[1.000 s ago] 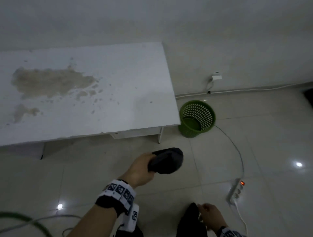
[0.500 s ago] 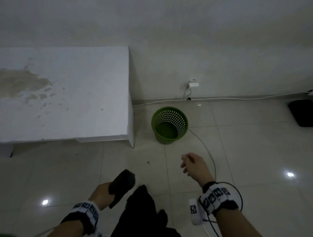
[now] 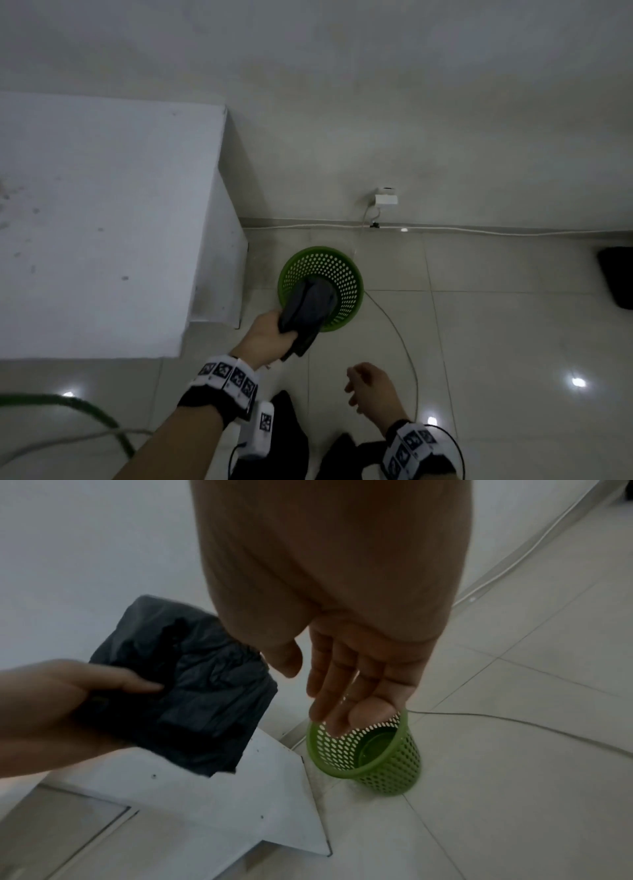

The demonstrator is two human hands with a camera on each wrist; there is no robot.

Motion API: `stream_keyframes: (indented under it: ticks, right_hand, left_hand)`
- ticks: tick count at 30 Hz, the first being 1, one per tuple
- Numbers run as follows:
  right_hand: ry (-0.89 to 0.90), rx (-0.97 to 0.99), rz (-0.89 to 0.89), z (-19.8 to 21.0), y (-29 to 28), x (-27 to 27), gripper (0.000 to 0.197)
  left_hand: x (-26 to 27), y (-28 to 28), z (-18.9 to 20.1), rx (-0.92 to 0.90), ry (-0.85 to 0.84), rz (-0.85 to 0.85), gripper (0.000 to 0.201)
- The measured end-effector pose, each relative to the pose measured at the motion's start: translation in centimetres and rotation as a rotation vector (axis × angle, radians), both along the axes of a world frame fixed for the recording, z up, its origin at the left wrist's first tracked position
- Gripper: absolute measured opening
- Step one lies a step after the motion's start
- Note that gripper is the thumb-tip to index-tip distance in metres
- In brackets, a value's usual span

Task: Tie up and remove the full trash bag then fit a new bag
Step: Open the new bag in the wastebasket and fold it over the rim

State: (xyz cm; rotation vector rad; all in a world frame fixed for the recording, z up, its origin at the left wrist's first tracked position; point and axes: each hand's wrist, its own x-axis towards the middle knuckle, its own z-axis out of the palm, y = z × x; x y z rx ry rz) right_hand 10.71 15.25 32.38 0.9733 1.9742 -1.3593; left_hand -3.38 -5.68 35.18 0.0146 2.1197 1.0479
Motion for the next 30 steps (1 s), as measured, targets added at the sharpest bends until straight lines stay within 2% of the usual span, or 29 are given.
stream_keyframes:
  ticks: [3,6,8,10,12,15,17,18,20,22,25,26,27,28,29,30]
  right_hand:
    - [0.14,-0.066,-0.023,0.4,1.4,-3.8,0.025]
    - [0.324,-0.175,0.023,-0.5,3.1,-8.5,0.058]
    - [0.459,-0.255,0.081,-2.0,4.3,-11.7,0.071]
    - [0.512,-0.309,0.158,-4.0,5.2,-14.2,0.072]
    - [0.519,-0.31,0.212,-6.5,6.0,-16.1,0.065]
    - [0.562,-0.233,0.255,-12.0,7.1,-18.4,0.04]
    - [0.563,-0.218,0.249,-15.9,7.7,-19.6,0.024]
    - [0.565,-0.205,0.241,-17.6,8.2,-20.2,0.022]
    - [0.591,-0.139,0.244,-20.5,9.8,-21.9,0.024]
    - [0.636,-0.064,0.292,-22.7,11.7,-23.7,0.025]
    - [0.559,0.001,0.436,-25.0,13.8,-26.0,0.018]
    - [0.53,0.055,0.472,-25.5,13.9,-26.5,0.022]
    - [0.551,0.148,0.469,-26.1,13.9,-26.8,0.036]
    - [0.63,0.258,0.423,-26.0,13.7,-26.7,0.051]
    - [0.764,0.343,0.327,-25.7,13.1,-26.2,0.057]
    - [0.936,0.378,0.229,-25.1,12.4,-25.3,0.052]
  left_hand:
    - [-2.4,3.4,-0.5,0.062,0.004,0.062,0.018]
    - [-3.0,6.5,-2.2,0.072,0.019,0.11,0.026]
    - [-3.0,8.1,-4.0,0.166,0.036,0.111,0.035]
    - [-3.0,9.3,-6.1,0.304,0.035,0.108,0.042]
    - [-3.5,9.9,-8.7,0.353,0.046,0.103,0.045]
    - [-5.4,9.7,-14.1,0.277,0.177,0.123,0.039]
    - [-6.7,9.1,-17.7,0.23,0.25,0.214,0.029]
    - [-7.2,8.9,-19.1,0.224,0.278,0.253,0.027]
    - [-8.7,8.0,-21.4,0.182,0.337,0.327,0.029]
    - [-10.3,6.6,-22.8,0.111,0.467,0.411,0.032]
    - [-11.7,5.7,-23.2,0.1,0.641,0.509,0.03]
    - [-11.9,5.8,-23.0,0.116,0.68,0.523,0.028]
    - [-11.9,6.2,-22.8,0.145,0.709,0.537,0.024]
    - [-12.0,6.7,-22.5,0.174,0.73,0.554,0.022]
    - [-12.1,7.2,-22.4,0.191,0.745,0.576,0.022]
    - [-12.0,7.9,-22.2,0.194,0.755,0.597,0.023]
